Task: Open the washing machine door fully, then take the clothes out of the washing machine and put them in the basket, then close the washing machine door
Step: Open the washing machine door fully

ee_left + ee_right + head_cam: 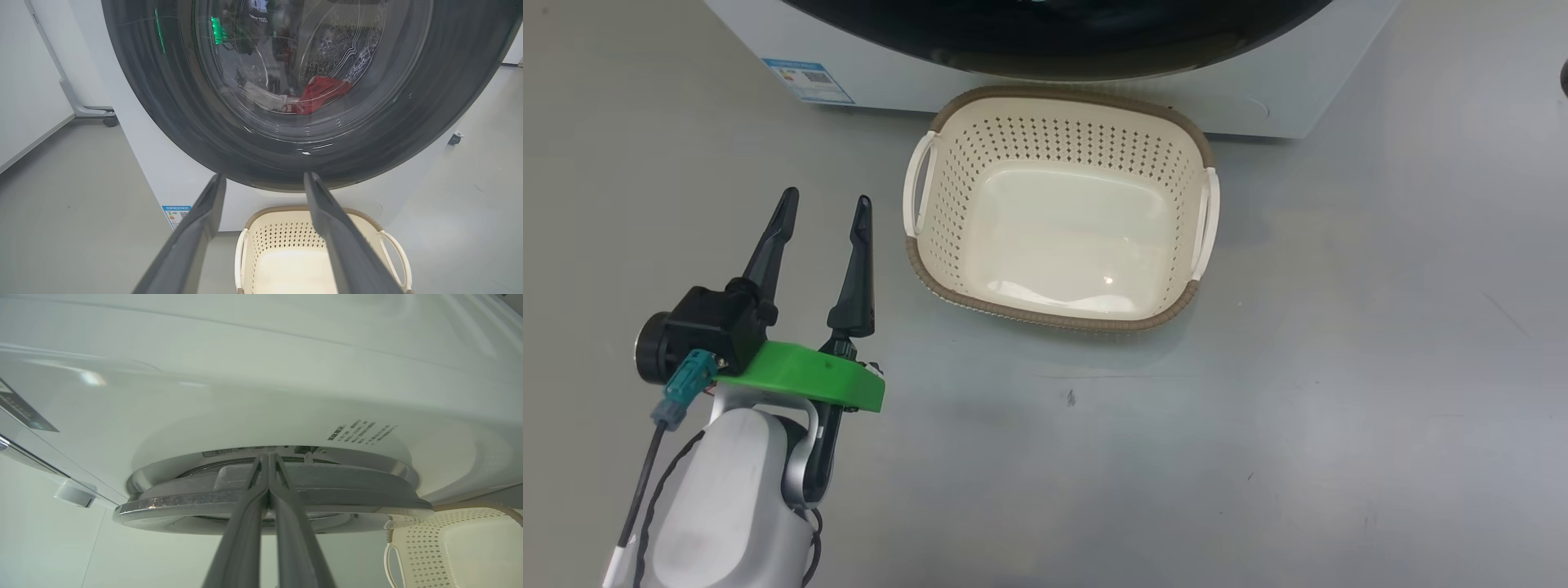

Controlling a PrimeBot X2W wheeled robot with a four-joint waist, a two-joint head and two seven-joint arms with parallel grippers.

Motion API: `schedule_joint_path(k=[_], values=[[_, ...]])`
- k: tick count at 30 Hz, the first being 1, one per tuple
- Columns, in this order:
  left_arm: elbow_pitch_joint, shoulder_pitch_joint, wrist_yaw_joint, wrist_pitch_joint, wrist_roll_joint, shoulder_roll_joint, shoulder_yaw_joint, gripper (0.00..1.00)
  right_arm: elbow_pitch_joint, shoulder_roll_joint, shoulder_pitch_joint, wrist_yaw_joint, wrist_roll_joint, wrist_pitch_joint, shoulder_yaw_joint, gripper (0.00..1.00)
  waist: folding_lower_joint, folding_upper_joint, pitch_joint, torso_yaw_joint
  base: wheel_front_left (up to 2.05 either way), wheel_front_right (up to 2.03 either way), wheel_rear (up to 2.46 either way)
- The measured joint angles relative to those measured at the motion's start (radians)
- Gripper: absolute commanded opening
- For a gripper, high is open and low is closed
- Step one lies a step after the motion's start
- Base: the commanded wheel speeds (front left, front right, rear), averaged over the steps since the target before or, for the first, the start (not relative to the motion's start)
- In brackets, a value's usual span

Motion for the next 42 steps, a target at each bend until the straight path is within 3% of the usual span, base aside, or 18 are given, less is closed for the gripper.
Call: schedule_joint_path(k=[6,17,42], values=[[-0.005,-0.004,0.001,0.000,-0.029,-0.001,-0.017,1.00,0.011,-0.007,-0.064,-0.019,-0.016,0.041,0.047,0.00,0.0000,0.0000,0.027,0.030,0.00,0.00,0.00],[-0.004,-0.010,0.010,0.000,-0.048,-0.002,-0.036,1.00,0.052,0.007,-0.139,-0.019,-0.027,0.069,0.084,0.00,0.0000,0.0000,0.058,0.061,0.00,0.00,0.00],[-0.008,-0.021,0.031,0.000,-0.056,-0.004,-0.058,1.00,0.135,-0.016,-0.205,-0.027,-0.010,0.157,0.095,0.00,-0.0001,0.0000,0.080,0.079,0.00,0.00,0.00]])
